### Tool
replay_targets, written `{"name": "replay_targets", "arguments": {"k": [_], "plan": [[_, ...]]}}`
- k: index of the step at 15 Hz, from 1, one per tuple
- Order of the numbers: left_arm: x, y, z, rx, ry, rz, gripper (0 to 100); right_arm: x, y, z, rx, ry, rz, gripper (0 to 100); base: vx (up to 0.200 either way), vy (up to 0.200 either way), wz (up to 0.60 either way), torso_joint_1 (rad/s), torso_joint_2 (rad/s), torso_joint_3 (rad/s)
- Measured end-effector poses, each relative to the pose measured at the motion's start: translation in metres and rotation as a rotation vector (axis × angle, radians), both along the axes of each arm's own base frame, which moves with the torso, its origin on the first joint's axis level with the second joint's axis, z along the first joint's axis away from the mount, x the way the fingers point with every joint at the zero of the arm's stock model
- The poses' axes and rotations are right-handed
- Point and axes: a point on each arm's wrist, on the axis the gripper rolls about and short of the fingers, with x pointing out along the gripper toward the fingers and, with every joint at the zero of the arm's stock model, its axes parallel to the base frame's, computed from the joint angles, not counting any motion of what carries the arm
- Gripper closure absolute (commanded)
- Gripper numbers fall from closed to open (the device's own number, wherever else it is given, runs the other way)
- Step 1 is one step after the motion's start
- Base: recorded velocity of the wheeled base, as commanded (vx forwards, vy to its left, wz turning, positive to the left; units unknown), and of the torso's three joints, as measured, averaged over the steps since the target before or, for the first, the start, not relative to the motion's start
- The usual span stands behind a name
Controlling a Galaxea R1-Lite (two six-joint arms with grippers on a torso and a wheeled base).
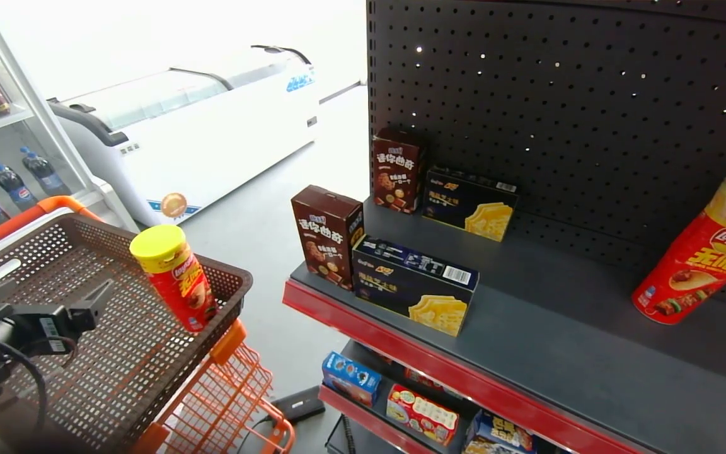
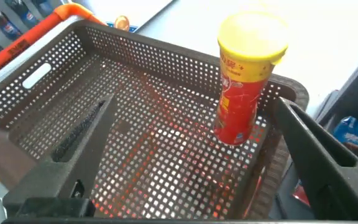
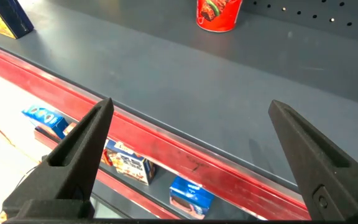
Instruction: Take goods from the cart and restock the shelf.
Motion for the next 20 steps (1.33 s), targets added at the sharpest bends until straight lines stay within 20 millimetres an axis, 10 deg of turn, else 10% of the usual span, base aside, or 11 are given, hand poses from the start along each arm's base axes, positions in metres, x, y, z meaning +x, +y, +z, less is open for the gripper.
{"name": "replay_targets", "arguments": {"k": [19, 20], "plan": [[0.148, -0.004, -0.073, 0.023, 0.025, -0.107, 0, 0.0, 0.0, 0.0, 0.0, 0.0, 0.0, 0, 0.0, 0.0, 0.0, 0.0, 0.0, 0.0], [0.151, -0.003, -0.076, 0.024, 0.015, -0.107, 100, 0.0, 0.0, 0.0, 0.0, 0.0, 0.0, 0, 0.0, 0.0, 0.0, 0.0, 0.0, 0.0]]}}
